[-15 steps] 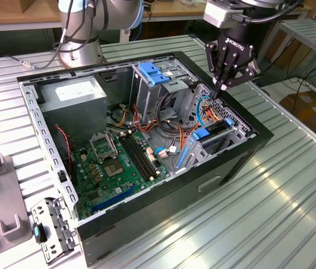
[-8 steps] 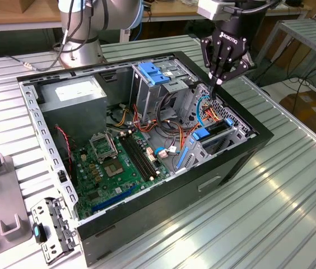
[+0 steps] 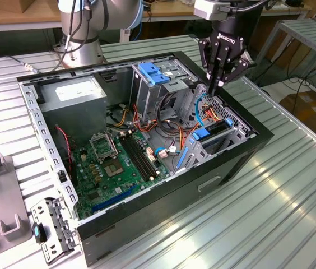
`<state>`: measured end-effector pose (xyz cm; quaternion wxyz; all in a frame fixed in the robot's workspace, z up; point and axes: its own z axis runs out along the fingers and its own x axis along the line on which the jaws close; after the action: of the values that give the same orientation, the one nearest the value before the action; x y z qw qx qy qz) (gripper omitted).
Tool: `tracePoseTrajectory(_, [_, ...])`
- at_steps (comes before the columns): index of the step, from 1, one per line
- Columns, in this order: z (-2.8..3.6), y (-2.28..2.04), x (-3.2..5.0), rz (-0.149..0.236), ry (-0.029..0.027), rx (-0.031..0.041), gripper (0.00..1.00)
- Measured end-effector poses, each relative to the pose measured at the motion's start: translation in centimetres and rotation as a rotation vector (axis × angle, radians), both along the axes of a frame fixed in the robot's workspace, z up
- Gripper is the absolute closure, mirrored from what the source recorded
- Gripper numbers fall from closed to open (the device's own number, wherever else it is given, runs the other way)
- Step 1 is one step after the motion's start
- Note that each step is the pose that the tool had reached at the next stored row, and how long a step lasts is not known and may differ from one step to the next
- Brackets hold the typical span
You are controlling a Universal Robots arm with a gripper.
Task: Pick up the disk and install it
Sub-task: 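Insert the second disk wire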
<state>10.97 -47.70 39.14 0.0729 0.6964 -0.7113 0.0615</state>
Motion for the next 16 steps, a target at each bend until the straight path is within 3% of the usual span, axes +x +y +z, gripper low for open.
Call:
tracePoseTrajectory(3, [0.29,0.14,0.0,0.0,0.0018,-0.0067,0.76])
tracePoseTrajectory(5, [0.3,0.44,0.03,0.0,0.0021,-0.0273,0.76])
tracePoseTrajectory(6, [0.26,0.77,0.06,0.0,0.002,-0.0461,0.76])
tracePoseTrajectory(7, [0.22,1.09,0.12,0.0,0.0021,-0.0565,0.76])
tracePoseTrajectory(8, [0.1,1.65,0.21,0.0,0.002,-0.0622,0.76])
tracePoseTrajectory(10, [-0.05,2.08,0.27,0.0,0.002,-0.0678,0.76])
tracePoseTrajectory(14, [-0.45,2.42,0.3,0.0,0.002,-0.0925,0.76])
tracePoseTrajectory(16, [-0.78,2.6,0.31,0.0,0.002,-0.1198,0.76])
